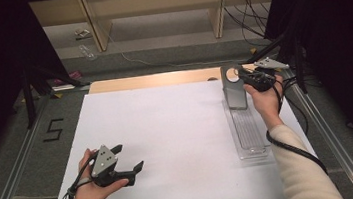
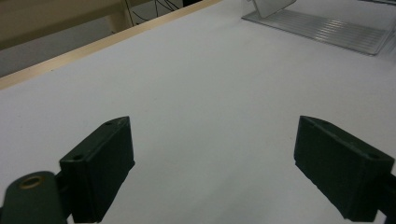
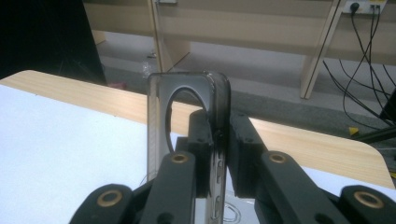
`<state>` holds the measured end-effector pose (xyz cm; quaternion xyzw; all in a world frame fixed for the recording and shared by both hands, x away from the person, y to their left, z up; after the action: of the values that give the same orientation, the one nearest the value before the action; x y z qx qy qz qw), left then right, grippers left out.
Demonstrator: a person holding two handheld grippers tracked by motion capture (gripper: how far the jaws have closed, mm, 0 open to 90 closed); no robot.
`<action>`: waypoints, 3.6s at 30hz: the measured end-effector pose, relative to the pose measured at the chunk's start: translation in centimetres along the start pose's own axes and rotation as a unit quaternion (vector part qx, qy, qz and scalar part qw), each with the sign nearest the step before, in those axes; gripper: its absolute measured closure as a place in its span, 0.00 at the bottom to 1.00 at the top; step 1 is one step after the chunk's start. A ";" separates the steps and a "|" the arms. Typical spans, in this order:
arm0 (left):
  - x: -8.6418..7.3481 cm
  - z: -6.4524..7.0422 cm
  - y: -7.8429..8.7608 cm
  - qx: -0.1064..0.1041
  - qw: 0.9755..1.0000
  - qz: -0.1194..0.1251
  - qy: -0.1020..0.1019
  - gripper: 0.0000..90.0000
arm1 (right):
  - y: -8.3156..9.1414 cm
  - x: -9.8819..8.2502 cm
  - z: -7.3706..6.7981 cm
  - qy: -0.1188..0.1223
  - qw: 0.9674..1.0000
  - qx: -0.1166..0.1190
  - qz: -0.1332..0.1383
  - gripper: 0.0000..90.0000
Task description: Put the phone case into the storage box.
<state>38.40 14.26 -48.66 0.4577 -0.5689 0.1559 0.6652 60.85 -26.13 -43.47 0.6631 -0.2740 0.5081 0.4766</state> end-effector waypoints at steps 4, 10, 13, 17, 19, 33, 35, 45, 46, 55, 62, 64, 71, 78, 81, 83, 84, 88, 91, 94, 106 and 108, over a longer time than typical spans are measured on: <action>0.0 0.0 0.0 0.000 1.000 0.000 -0.001 0.13 | -0.1 0.0 0.1 -0.001 1.000 -0.004 0.001 0.90; 0.0 0.0 0.0 0.000 1.000 0.001 0.000 0.13 | -0.4 -0.1 0.5 0.000 1.000 -0.012 -0.001 0.88; 0.0 0.0 0.0 0.000 1.000 0.000 -0.001 0.13 | -0.6 -0.2 0.6 0.001 1.000 -0.014 -0.003 0.88; 0.0 0.0 0.0 0.000 1.000 0.001 0.000 0.13 | -0.9 -0.4 0.6 0.000 1.000 -0.017 -0.005 0.88; 0.0 0.0 0.0 0.000 1.000 0.000 -0.001 0.13 | -0.9 -0.4 0.7 -0.001 1.000 -0.017 -0.005 0.88; 0.0 0.0 0.0 0.000 1.000 0.001 0.000 0.13 | -1.2 -0.6 0.9 -0.009 1.000 -0.020 -0.007 0.88; 0.0 0.0 0.0 0.000 1.000 0.001 0.000 0.13 | -1.2 -0.6 0.9 -0.009 1.000 -0.020 -0.008 0.88; 0.0 0.0 0.0 0.000 1.000 0.001 -0.001 0.13 | -1.4 -0.6 1.1 -0.017 1.000 -0.022 -0.010 0.87; 0.0 0.0 0.0 0.000 1.000 0.001 0.000 0.13 | -1.5 -0.6 1.1 -0.017 1.000 -0.023 -0.010 0.87; 0.0 0.0 0.0 -0.001 1.000 0.000 -0.001 0.13 | -1.6 -0.8 1.3 -0.019 0.999 -0.026 -0.015 0.86; 0.0 0.0 0.0 -0.001 1.000 0.000 -0.001 0.13 | -1.8 -0.9 1.5 -0.024 0.999 -0.029 -0.023 0.86; 0.0 0.0 0.0 0.000 1.000 0.000 -0.002 0.13 | -1.8 -0.9 1.6 -0.024 0.999 -0.028 -0.025 0.86; 0.0 0.0 0.0 0.000 1.000 0.000 -0.001 0.13 | -2.0 -0.9 1.7 -0.023 0.999 -0.031 -0.032 0.85; 0.0 0.0 0.0 0.000 1.000 0.000 -0.002 0.13 | -2.3 -1.0 1.9 -0.027 0.998 -0.032 -0.038 0.85; 0.0 0.0 0.0 0.000 1.000 0.001 -0.001 0.13 | -2.4 -1.0 2.0 -0.028 0.998 -0.033 -0.040 0.84; 0.0 0.0 0.0 0.000 1.000 0.001 -0.001 0.13 | -2.4 -1.0 2.0 -0.028 0.998 -0.033 -0.041 0.84; 0.0 0.0 0.0 0.000 1.000 0.001 -0.002 0.13 | -2.4 -1.0 2.0 -0.029 0.998 -0.033 -0.041 0.84; 0.0 0.0 0.0 -0.001 1.000 0.000 -0.001 0.13 | -2.4 -1.0 2.1 -0.031 0.998 -0.033 -0.043 0.84; 0.0 0.0 0.0 -0.001 1.000 0.000 -0.002 0.13 | -2.4 -1.1 2.1 -0.033 0.998 -0.033 -0.046 0.84; 0.0 0.0 0.0 -0.001 1.000 0.000 -0.002 0.13 | -2.5 -1.1 2.2 -0.032 0.998 -0.034 -0.049 0.84; 0.0 0.0 -0.1 0.000 1.000 0.000 -0.002 0.13 | -2.7 -1.2 2.2 -0.028 0.997 -0.037 -0.060 0.83; 0.0 0.0 -0.1 0.000 1.000 0.000 -0.002 0.13 | -2.7 -1.2 2.2 -0.028 0.997 -0.038 -0.061 0.83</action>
<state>38.43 14.22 -48.69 0.4578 -0.5704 0.1550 0.6641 63.68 -27.24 -45.64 0.6738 -0.2654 0.4485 0.5239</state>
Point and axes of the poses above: each handheld gripper's, and its own axes: y roughly backward along the jaws, x roughly out of its top, z roughly to its right, the point moved 9 cm from there along -y, roughly forward along the jaws, and after that the axes turned 3 degrees about x, right-handed, at the moved point
